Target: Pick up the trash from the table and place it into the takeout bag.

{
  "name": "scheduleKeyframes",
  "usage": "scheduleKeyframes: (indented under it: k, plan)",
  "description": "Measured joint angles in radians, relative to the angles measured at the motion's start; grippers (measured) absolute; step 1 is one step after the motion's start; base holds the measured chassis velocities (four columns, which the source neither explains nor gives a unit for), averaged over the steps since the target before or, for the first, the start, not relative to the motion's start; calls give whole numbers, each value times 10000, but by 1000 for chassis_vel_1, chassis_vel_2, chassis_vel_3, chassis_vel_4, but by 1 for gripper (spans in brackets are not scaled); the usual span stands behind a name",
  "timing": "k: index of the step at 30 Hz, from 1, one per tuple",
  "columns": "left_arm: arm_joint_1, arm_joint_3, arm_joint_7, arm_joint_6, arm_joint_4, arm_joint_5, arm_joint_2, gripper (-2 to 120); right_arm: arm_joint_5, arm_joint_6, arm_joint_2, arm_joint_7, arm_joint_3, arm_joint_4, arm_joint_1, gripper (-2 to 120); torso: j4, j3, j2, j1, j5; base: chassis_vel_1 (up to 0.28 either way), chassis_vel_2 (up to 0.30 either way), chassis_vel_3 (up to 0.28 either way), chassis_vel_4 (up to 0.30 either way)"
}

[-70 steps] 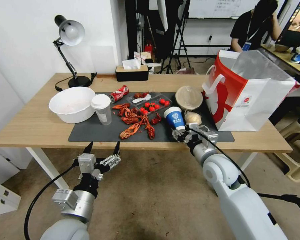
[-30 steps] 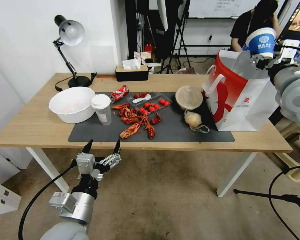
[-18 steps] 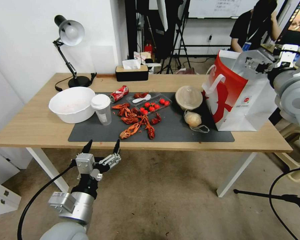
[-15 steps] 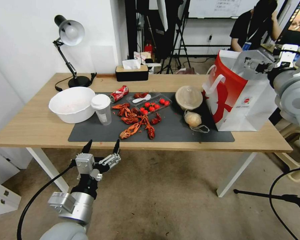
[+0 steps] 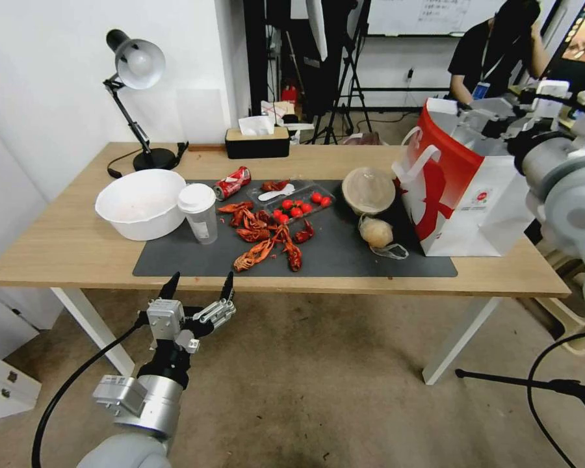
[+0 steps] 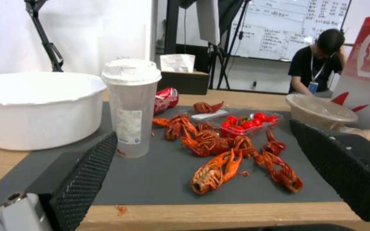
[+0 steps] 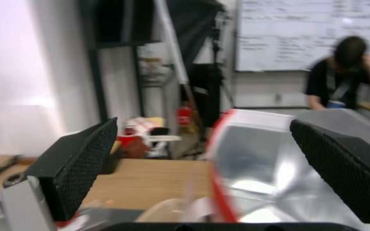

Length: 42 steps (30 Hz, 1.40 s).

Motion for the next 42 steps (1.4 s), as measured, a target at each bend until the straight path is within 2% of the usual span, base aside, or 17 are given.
scheduleKeyframes:
  k: [1, 4, 9, 15, 21, 23, 24, 25, 27, 28, 31, 36, 42]
  plan:
    - [0, 0, 0, 0, 0, 0, 0, 100, 0, 0, 0, 0, 0, 0, 0, 100, 0, 0, 0, 0, 0, 0, 0, 0, 0]
    - [3, 0, 2, -113, 11, -7, 1, 100, -482, 689, 2, -1531, 377, 495, -1303, 100, -2, 0, 0, 0, 1, 0, 0, 0, 0]
    - [9, 28, 10, -161, 25, -8, 7, 100, -900, 1201, 83, -2405, 737, 894, -2546, 100, -2, 0, 0, 0, 1, 0, 0, 0, 0]
    - [-28, 59, 4, -207, 83, -19, 27, 100, -2074, 2186, 608, -3406, 1234, 1323, -4515, 100, -3, 0, 0, -1, 4, 0, 0, 0, 0]
    - [-39, 58, 6, -276, 131, -20, -4, 100, -3279, 3302, 1090, -3673, 1044, 1273, -5385, 100, 1, 0, 0, -2, 2, 0, 0, 0, 0]
    - [-41, 61, 6, -282, 132, -35, -27, 100, -3906, 4139, 1440, -3842, 935, 1093, -5946, 100, -1, 1, 0, -2, 3, 0, 0, 0, 0]
    - [-41, 61, 6, -282, 132, -35, -27, 100, -3906, 4139, 1440, -3842, 935, 1093, -5946, 100, -1, 1, 0, -2, 3, 0, 0, 0, 0]
    - [-48, 60, 6, -269, 133, -59, -16, 100, -4260, 4675, 1695, -3925, 878, 981, -6285, 100, -1, 1, 0, -2, 3, 0, 0, 0, 0]
    - [-67, 44, 10, -261, 138, -98, 36, 100, -4601, 5289, 2087, -3952, 795, 891, -6752, 100, -2, 0, 0, -2, 2, 0, 0, 0, 0]
    - [-67, 44, 10, -261, 138, -98, 36, 100, -4601, 5289, 2087, -3952, 795, 891, -6752, 100, -2, 0, 0, -2, 2, 0, 0, 0, 0]
    - [-104, 30, 10, -260, 160, -120, 53, 100, -5318, 6406, 2706, -4060, 622, 589, -7556, 100, -2, 0, 0, -2, 1, 0, 0, 0, 0]
    - [-91, 52, 14, -283, 221, -119, 21, 100, -5928, 6985, 3281, -3983, 513, 307, -8344, 100, -2, 0, -1, -3, 2, 0, 0, 0, 0]
    - [-59, 124, 28, -477, 349, 22, -18, 100, -6274, 6779, 3578, -3761, 377, 300, -8852, 100, -2, 0, -1, -2, 1, 0, 0, 0, 0]
